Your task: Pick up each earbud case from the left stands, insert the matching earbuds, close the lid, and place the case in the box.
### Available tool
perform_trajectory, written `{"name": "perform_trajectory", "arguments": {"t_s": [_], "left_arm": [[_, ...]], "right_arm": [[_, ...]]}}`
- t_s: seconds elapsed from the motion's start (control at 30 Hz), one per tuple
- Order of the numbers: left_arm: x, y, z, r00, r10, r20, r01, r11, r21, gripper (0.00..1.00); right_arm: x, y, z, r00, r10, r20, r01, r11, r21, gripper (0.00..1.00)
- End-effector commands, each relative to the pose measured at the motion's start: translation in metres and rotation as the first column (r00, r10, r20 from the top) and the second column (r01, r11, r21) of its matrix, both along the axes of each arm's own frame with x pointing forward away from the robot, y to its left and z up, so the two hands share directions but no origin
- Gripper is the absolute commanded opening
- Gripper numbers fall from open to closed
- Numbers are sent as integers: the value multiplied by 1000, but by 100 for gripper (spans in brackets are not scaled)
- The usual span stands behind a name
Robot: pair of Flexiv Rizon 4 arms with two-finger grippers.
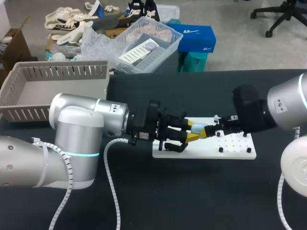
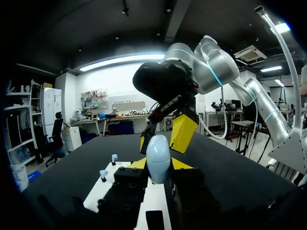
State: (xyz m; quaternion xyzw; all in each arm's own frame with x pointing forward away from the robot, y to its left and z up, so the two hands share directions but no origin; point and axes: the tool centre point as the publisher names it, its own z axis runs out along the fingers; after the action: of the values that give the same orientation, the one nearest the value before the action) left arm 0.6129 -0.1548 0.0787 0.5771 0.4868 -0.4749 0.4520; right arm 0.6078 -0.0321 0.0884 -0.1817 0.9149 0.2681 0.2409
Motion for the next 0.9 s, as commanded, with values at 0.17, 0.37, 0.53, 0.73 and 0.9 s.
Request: {"name": "perform_trajectory", "arguments": {"t_s": [0.17,0.37,0.53,0.73,0.9], "left_arm": [[0,-1,-1,1000,1,1,-1,1000,-2,0],[0,-1,-1,1000,1,1,-1,1000,-2,0],[0,-1,-1,1000,1,1,-1,1000,-2,0],[0,-1,-1,1000,1,1,-1,1000,-2,0],[0,-1,-1,1000,1,1,-1,1000,-2,0]], "right_arm": [[5,-1,5,1000,-4,9,4,1000,-18,100],[11,-1,13,1000,1,29,-1,999,-33,100],[17,0,20,999,10,49,-8,999,-48,100],[21,-17,39,994,-19,110,32,993,-116,100],[24,-48,57,982,-71,173,111,965,-237,100]]}}
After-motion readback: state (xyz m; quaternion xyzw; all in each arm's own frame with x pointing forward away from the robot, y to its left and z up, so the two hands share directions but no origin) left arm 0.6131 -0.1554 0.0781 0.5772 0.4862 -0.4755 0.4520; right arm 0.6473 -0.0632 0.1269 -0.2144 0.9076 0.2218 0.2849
